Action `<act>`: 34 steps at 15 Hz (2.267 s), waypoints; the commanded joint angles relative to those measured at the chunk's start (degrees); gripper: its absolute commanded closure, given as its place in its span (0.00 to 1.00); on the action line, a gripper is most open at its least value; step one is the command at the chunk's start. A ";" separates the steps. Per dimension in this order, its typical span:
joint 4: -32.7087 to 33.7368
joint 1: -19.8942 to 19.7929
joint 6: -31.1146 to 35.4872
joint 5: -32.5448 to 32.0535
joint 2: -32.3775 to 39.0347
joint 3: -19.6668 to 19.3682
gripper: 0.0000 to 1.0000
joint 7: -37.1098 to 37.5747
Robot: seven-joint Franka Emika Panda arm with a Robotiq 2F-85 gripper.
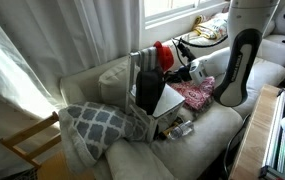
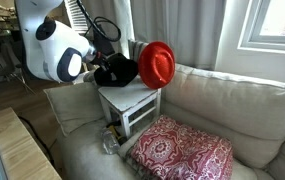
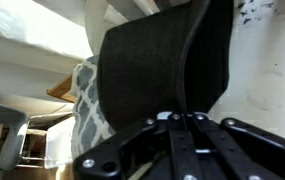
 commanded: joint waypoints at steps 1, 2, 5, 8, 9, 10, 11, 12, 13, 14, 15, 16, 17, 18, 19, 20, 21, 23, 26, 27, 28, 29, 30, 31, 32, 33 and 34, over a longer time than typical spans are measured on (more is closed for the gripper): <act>-3.18 1.89 -3.05 -2.49 0.25 -3.89 0.99 0.50; -3.89 2.14 -4.50 -2.68 -0.17 -4.74 0.99 -0.01; -5.11 2.57 -9.12 -2.24 -1.16 -6.37 0.99 -0.54; -4.91 3.31 -12.93 -1.07 -1.63 -6.92 0.99 -0.49; -4.70 3.59 -13.78 -0.61 -1.76 -6.91 0.99 -0.30; -4.65 4.06 -14.37 0.11 -1.90 -6.93 0.99 -0.26; -4.70 4.61 -15.33 0.70 -2.09 -7.14 0.99 -0.55; -4.79 5.28 -16.18 1.52 -2.29 -7.48 0.99 -0.97; -4.85 5.94 -17.10 2.49 -2.39 -7.91 0.99 -1.30; -4.82 6.58 -17.70 3.46 -2.38 -8.25 0.99 -1.40; -4.43 7.93 -17.13 6.12 -1.92 -8.81 0.99 -1.58; -4.05 8.72 -16.51 8.20 -1.42 -8.94 0.99 -1.06; -3.66 9.50 -15.93 10.66 -1.23 -8.82 0.99 -0.08; -3.19 10.37 -15.57 13.18 -1.10 -8.78 0.99 0.62; -2.91 11.12 -15.93 15.18 -1.19 -8.67 0.99 1.25; -2.55 12.15 -16.40 17.32 -1.22 -8.75 0.99 1.50; -2.32 13.34 -16.50 19.90 -1.16 -8.90 0.99 1.84; -1.87 15.27 -16.64 24.49 -0.81 -9.15 0.99 2.70; -1.23 17.77 -17.33 31.36 -0.46 -9.90 0.99 4.14; -1.11 18.54 -17.81 33.24 -0.41 -10.20 0.99 4.32; -1.13 19.29 -18.50 34.61 -0.44 -10.51 0.99 4.32; -1.28 19.75 -19.37 35.24 -0.61 -10.55 0.99 4.49; -1.42 19.94 -20.04 35.19 -0.68 -10.53 0.99 4.76; -1.57 20.24 -20.97 35.14 -0.91 -10.42 0.99 5.17; -1.68 20.29 -21.55 34.43 -1.06 -10.31 0.99 5.70; -1.81 20.23 -22.03 33.65 -1.29 -10.16 0.99 6.43; -1.99 20.23 -22.62 32.88 -1.61 -10.07 0.99 6.91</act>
